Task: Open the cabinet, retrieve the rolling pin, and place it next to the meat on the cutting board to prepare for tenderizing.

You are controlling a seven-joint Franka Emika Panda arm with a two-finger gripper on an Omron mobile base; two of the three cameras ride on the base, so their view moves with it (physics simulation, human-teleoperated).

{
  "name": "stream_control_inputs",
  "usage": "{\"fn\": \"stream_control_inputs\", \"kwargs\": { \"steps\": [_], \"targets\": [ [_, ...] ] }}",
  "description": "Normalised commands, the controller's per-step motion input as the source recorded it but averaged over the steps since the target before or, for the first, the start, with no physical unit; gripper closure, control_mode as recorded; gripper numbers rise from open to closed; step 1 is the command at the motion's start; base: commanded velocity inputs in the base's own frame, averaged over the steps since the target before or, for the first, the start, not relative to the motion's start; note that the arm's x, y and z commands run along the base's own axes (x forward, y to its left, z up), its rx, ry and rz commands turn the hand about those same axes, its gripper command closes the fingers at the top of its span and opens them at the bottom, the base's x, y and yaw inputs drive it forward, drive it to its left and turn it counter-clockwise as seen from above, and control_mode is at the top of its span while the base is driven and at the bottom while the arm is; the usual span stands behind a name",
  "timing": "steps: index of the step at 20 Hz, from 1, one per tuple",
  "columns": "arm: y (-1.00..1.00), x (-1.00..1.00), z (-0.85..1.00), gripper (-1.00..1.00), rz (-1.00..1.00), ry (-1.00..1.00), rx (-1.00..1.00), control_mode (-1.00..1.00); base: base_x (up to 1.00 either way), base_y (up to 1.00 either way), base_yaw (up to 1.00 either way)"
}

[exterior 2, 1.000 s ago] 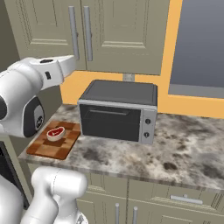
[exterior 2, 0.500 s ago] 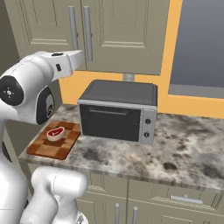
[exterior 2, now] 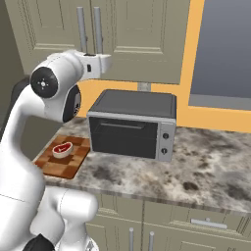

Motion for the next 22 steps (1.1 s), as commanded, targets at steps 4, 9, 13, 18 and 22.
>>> {"fn": "stream_control_inputs", "kwargs": {
  "steps": [4,9,13,18,22],
  "targets": [
    [-0.03,0.65,0.00,-1.00,0.00,0.04,0.07,-1.00,0.00,0.00,0.00],
    [0.00,0.64,0.00,-1.00,0.03,0.03,0.02,-1.00,0.00,0.00,0.00],
    [0.00,0.51,0.00,-1.00,0.06,0.02,0.01,-1.00,0.00,0.00,0.00],
    [0.00,0.55,0.00,-1.00,0.06,0.03,0.00,-1.00,0.00,0.00,0.00],
    [0.00,0.58,0.00,-1.00,0.06,0.04,0.00,-1.00,0.00,0.00,0.00]
  ]
}}
